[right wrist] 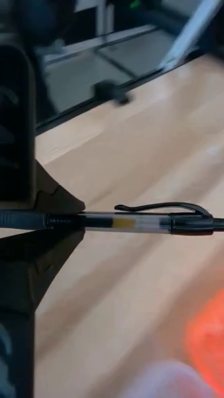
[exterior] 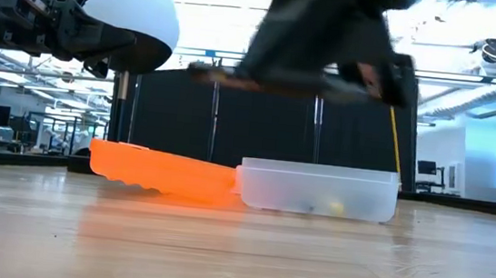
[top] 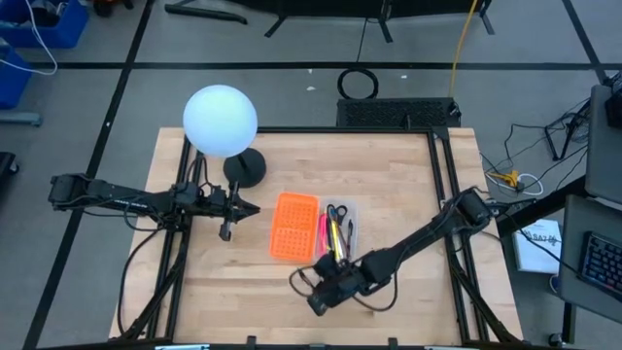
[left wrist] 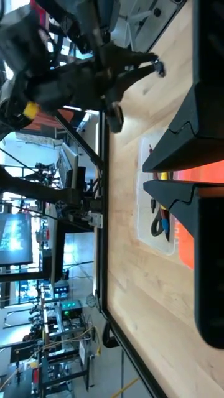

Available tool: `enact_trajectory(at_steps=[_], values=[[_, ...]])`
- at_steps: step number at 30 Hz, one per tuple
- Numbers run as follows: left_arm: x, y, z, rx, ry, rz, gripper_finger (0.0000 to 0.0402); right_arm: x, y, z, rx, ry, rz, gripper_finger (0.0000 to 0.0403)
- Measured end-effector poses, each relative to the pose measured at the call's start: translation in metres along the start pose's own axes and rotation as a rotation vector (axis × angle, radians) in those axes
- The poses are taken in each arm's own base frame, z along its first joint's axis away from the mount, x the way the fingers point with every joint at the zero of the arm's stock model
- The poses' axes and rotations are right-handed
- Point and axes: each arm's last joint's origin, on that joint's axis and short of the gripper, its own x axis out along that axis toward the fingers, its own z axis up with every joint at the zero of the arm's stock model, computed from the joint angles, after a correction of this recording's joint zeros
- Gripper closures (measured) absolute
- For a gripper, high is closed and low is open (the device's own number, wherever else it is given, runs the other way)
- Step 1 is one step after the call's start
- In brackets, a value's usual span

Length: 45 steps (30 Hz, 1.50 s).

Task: Pick & place school supplies into a supply box
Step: Put the transparent pen into the orange supply box

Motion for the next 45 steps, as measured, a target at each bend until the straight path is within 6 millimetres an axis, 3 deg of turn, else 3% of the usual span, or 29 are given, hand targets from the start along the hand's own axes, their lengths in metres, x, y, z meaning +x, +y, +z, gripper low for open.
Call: enact_trajectory(at_steps=[7,13,17,28,36,41,45], values=[[0.000,0.000,0.000,-0.026,-0.003,-0.002,0.0366,-0.037,-0.001,0.037,0.103,-0.198,-0.027,0.0384],[0.000,0.000,0.000,-0.064,0.000,-0.002,0.0366,-0.057,-0.033,0.058,0.411,-0.265,-0.274,0.0384],[0.000,0.000,0.000,-0.071,-0.001,-0.002,0.0366,-0.049,-0.051,0.068,0.516,-0.172,-0.384,0.0384],[0.000,0.000,0.003,-0.069,-0.030,-0.003,0.0366,-0.020,-0.087,0.101,0.507,-0.037,-0.510,0.0384],[0.000,0.000,0.003,-0.070,-0.028,-0.003,0.0366,-0.016,-0.095,0.107,0.477,-0.002,-0.526,0.0383],[0.000,0.000,0.002,-0.079,-0.024,-0.007,0.0366,-0.016,-0.098,0.104,0.484,0.004,-0.545,0.0380],[0.000,-0.001,0.002,-0.105,-0.015,-0.035,0.0366,-0.004,-0.113,0.094,0.522,0.018,-0.537,0.0384]])
